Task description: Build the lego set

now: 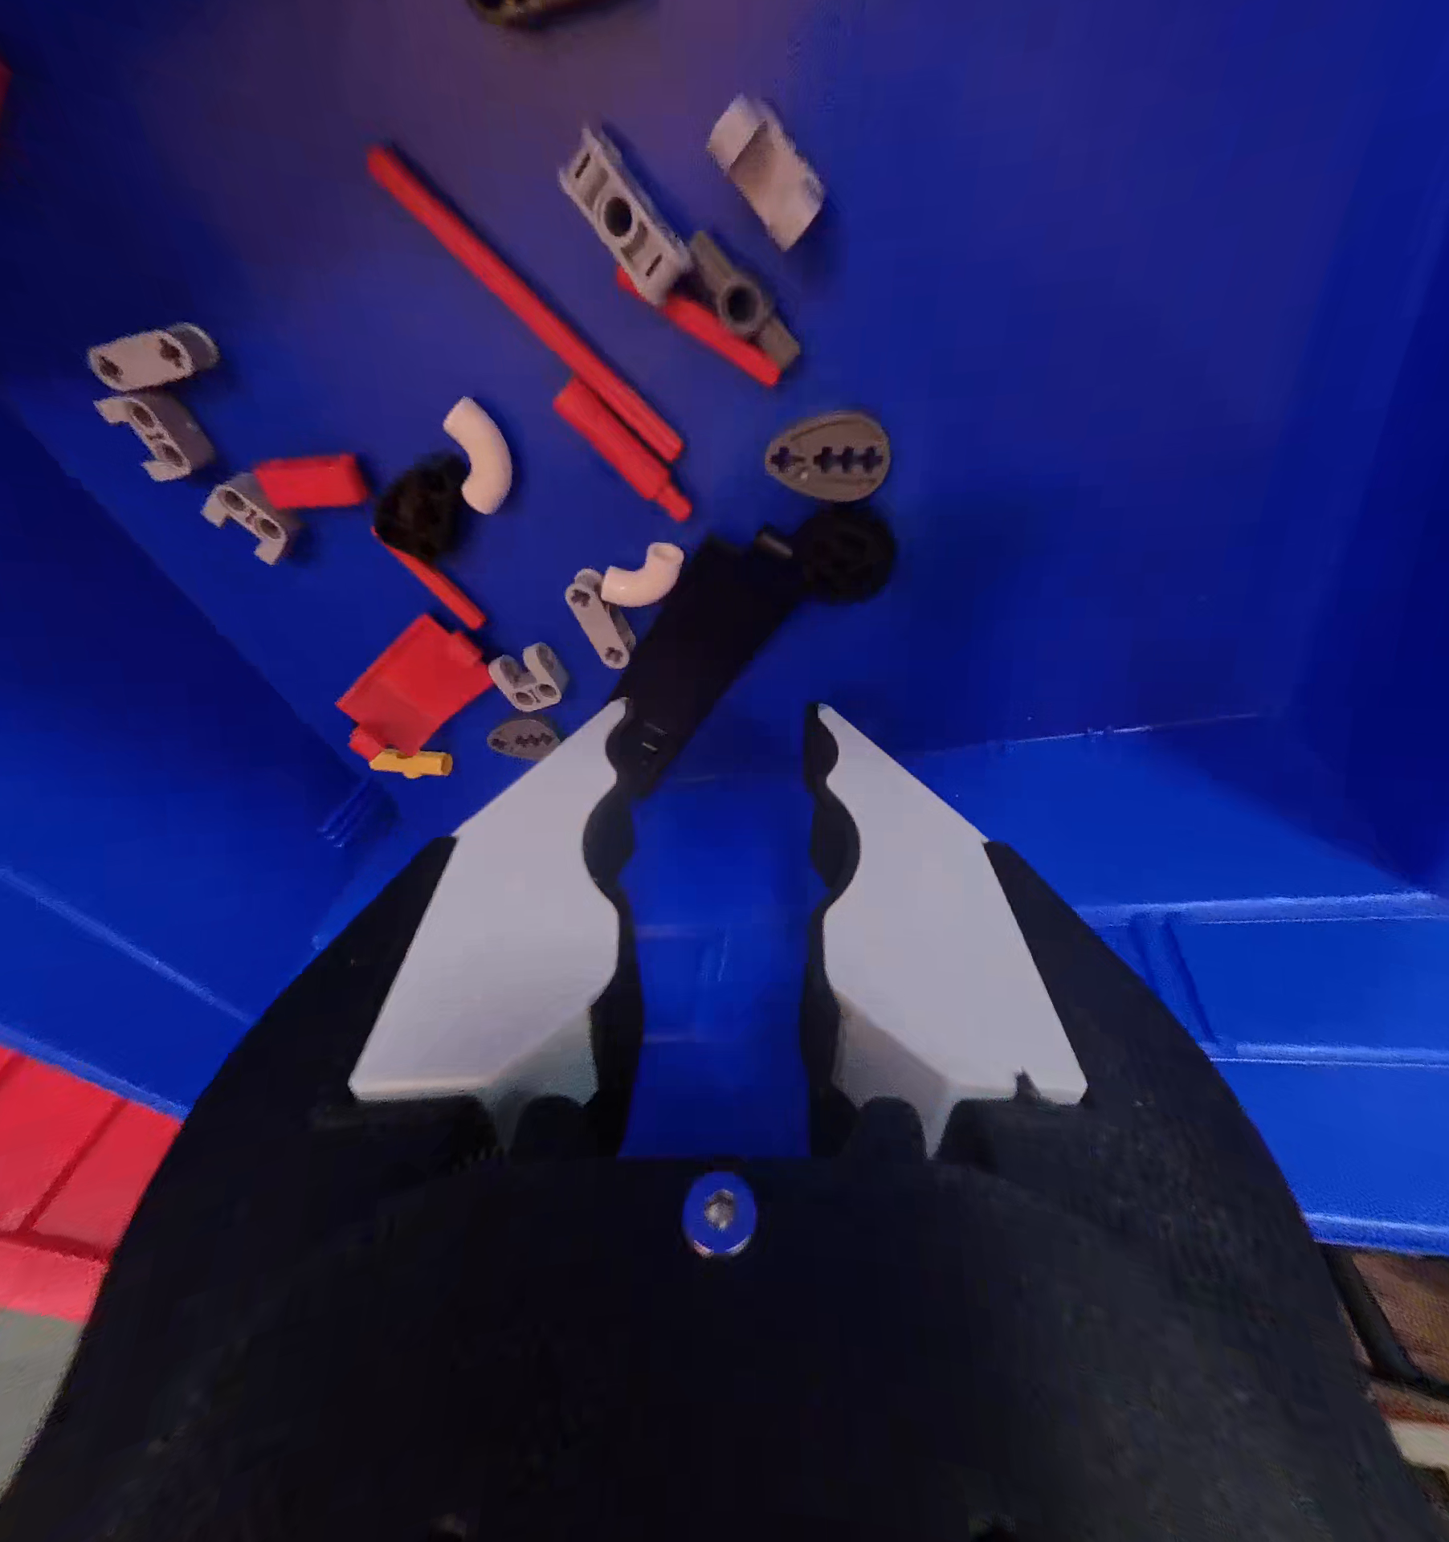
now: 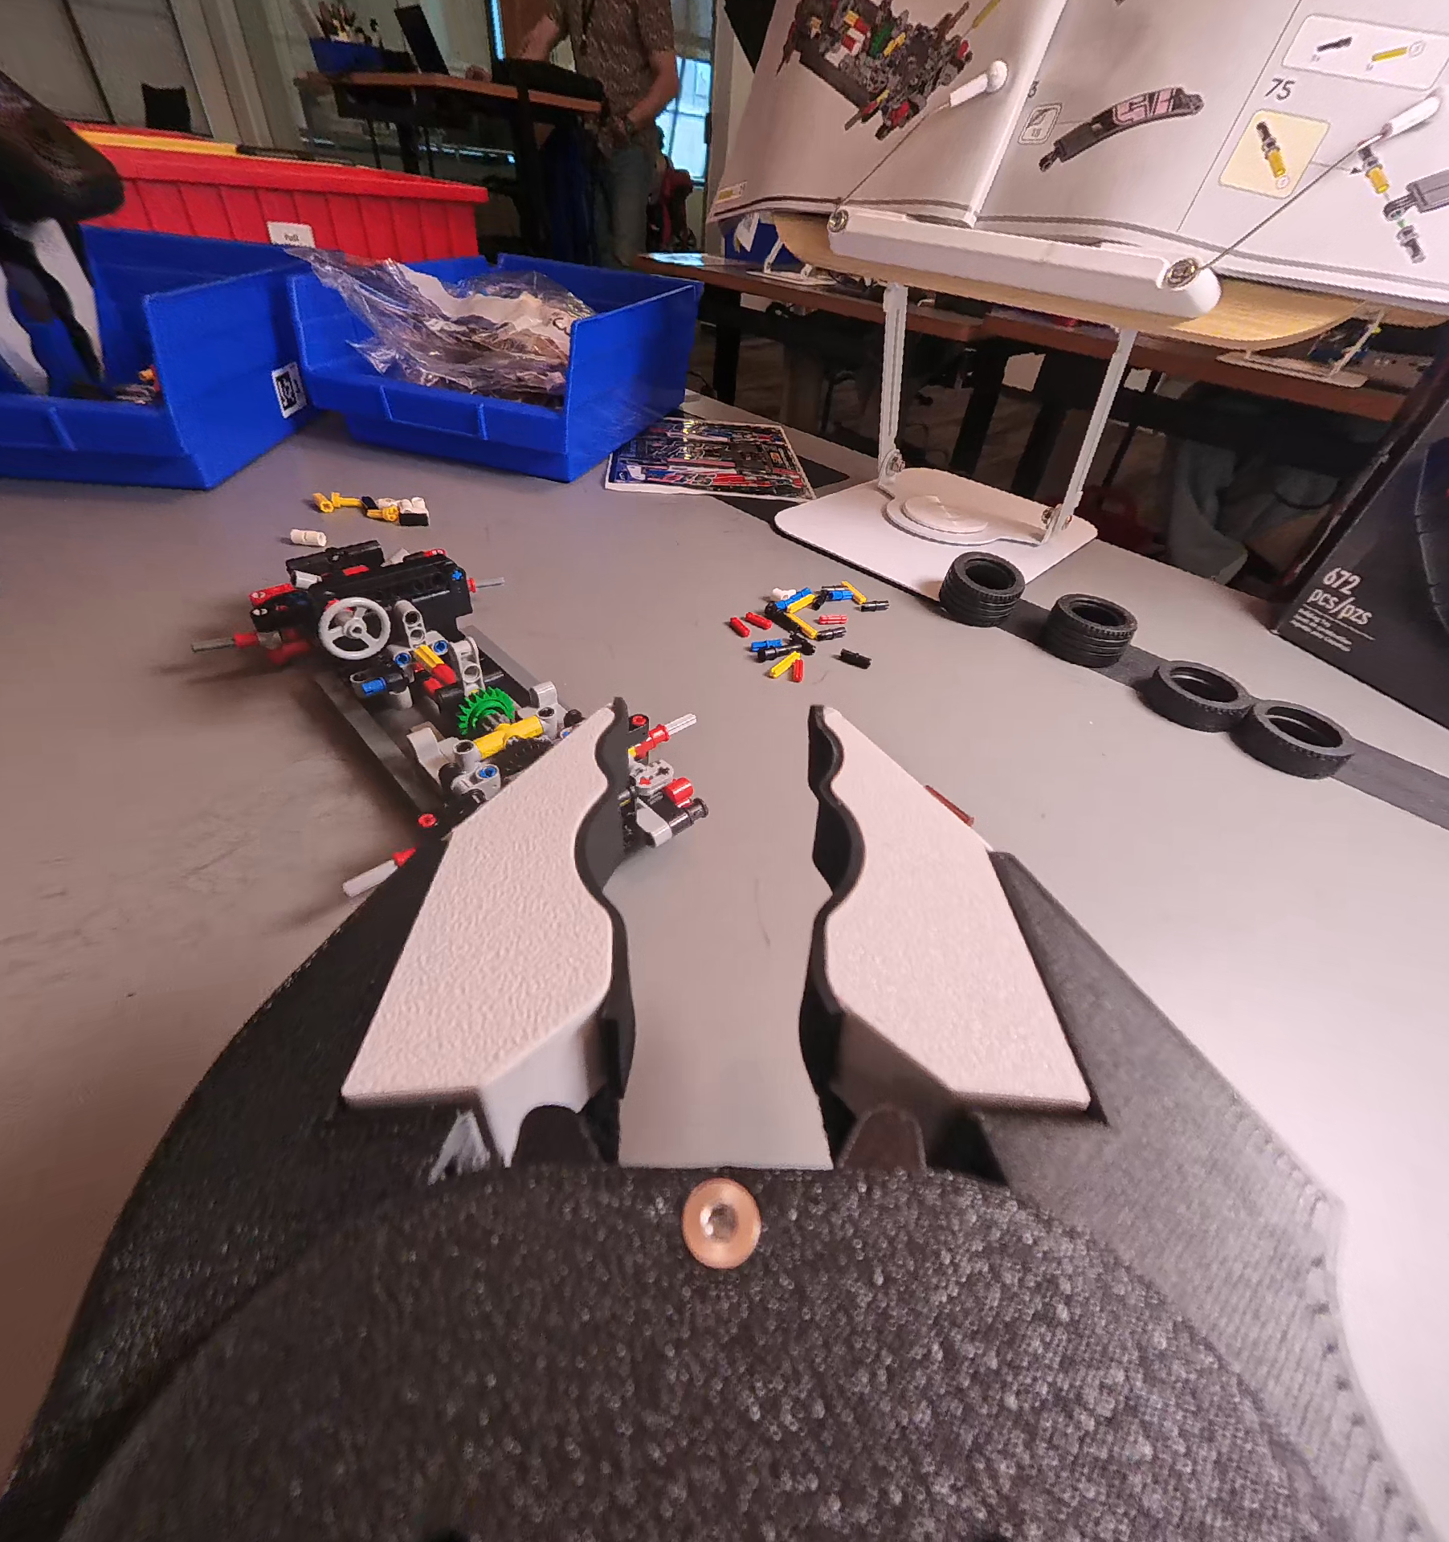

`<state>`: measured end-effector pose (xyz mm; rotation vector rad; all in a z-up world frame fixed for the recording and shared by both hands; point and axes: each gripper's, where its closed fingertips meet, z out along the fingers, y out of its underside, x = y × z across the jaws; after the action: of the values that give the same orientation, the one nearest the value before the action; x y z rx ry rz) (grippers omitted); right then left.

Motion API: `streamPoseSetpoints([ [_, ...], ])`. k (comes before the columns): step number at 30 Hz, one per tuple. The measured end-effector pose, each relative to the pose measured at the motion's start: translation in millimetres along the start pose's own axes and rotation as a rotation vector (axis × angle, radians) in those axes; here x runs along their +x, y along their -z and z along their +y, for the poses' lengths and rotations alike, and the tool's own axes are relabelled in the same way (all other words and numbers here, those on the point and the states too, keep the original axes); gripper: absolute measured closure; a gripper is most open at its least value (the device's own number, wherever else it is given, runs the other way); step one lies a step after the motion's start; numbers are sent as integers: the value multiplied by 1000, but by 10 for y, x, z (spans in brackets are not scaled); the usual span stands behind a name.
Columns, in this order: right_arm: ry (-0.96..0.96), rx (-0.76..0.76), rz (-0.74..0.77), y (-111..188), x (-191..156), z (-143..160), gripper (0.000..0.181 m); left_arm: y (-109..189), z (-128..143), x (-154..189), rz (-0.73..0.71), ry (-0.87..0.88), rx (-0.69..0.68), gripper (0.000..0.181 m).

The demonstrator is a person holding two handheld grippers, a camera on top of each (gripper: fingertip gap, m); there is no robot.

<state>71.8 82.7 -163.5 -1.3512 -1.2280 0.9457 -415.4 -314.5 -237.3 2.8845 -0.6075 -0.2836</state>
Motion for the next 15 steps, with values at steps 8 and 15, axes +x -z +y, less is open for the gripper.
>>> streamPoseSetpoints([
  [8, -14, -15, -2, -24, 14, 41, 141, -156, -1, -68, 117, 15, -73, 145],
  [15, -15, -13, -10, -18, 9, 40, 141, -153, -37, -72, 185, 59, -71, 150],
])
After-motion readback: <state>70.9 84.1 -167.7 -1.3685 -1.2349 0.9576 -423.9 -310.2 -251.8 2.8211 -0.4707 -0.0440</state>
